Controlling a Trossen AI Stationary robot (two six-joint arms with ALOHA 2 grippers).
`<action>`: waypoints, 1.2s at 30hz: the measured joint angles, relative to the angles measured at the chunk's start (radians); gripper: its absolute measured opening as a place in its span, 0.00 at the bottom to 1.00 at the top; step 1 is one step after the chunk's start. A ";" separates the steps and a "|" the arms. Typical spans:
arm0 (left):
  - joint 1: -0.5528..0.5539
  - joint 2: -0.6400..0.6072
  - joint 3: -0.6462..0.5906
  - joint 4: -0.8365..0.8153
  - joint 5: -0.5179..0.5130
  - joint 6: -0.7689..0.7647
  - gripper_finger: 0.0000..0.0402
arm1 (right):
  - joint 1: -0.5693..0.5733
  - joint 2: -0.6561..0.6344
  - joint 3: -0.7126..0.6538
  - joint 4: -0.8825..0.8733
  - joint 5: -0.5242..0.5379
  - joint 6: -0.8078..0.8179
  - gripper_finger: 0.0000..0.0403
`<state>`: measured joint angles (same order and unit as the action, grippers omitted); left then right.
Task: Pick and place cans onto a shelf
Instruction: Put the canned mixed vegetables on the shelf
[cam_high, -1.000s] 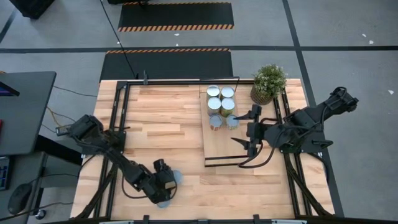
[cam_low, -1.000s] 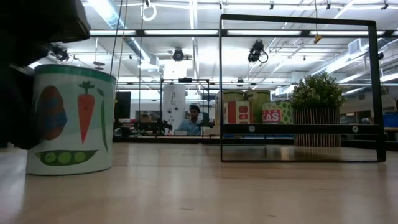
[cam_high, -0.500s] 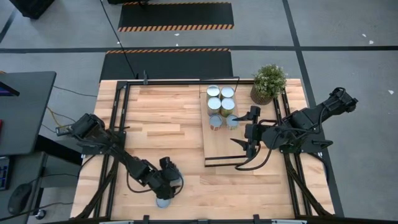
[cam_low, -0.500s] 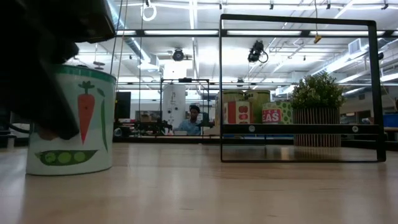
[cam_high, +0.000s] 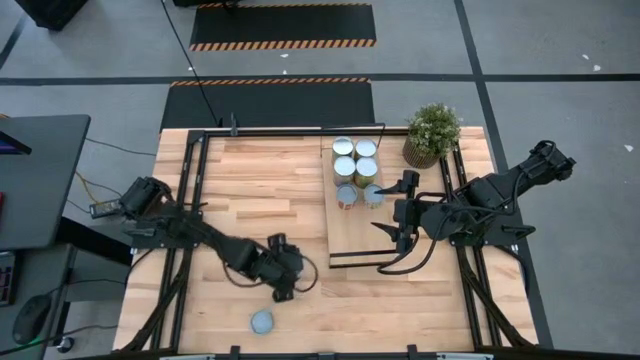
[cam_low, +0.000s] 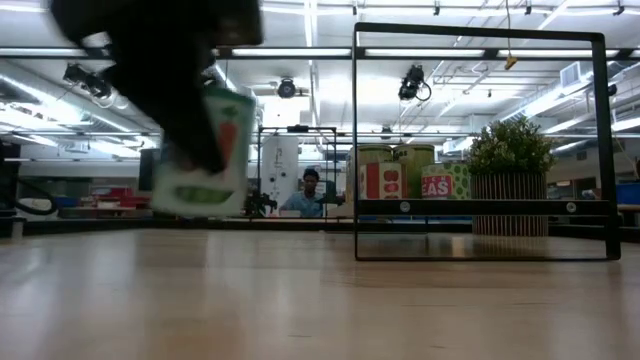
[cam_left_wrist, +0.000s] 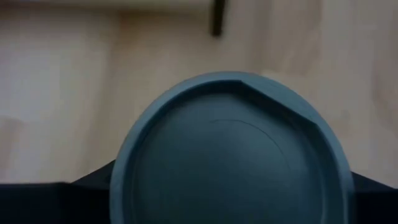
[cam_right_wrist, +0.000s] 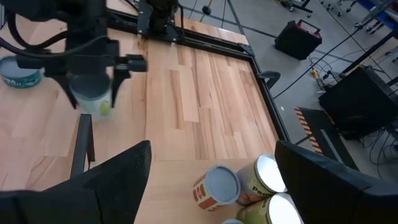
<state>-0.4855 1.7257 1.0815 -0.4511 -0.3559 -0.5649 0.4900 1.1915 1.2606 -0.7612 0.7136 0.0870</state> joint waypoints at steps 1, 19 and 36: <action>0.020 0.000 0.029 -0.037 -0.002 0.030 0.71 | 0.000 0.000 0.000 0.000 0.000 0.000 0.87; 0.361 0.017 0.197 0.028 0.222 0.515 0.71 | 0.002 0.000 0.000 0.002 0.000 -0.033 0.87; 0.472 0.143 0.197 0.295 0.381 0.527 0.71 | 0.013 -0.001 0.000 0.043 0.000 0.007 0.87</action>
<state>-0.0132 1.8687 1.2781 -0.1562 0.0250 -0.0383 0.5034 1.1904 1.2602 -0.7181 0.7131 0.0938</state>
